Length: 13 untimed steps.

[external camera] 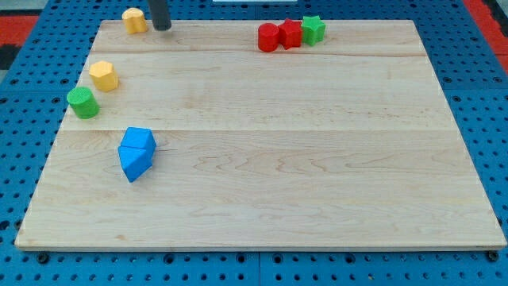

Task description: Push yellow heart into yellow hexagon

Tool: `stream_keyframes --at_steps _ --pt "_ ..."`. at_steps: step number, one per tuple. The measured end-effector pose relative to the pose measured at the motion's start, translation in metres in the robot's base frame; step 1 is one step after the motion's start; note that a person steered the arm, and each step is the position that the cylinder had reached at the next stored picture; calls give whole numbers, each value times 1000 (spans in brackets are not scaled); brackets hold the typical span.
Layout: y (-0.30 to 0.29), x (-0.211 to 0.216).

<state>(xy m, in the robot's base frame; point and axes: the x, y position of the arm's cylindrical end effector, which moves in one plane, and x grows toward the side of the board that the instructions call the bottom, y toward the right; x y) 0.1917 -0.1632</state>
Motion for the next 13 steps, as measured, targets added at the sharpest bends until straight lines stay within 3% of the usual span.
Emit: stream_keyframes --at_steps 2,3,4,5,7,8,9,10,11,12,13 --pt "-5 8" --pt "-15 79" --pt "-87 115" --pt "-140 106" --pt "-142 96" --pt "-129 23" --pt "-103 -1" --pt "-20 6" --pt "44 78" --pt "78 85" --pt "102 24"
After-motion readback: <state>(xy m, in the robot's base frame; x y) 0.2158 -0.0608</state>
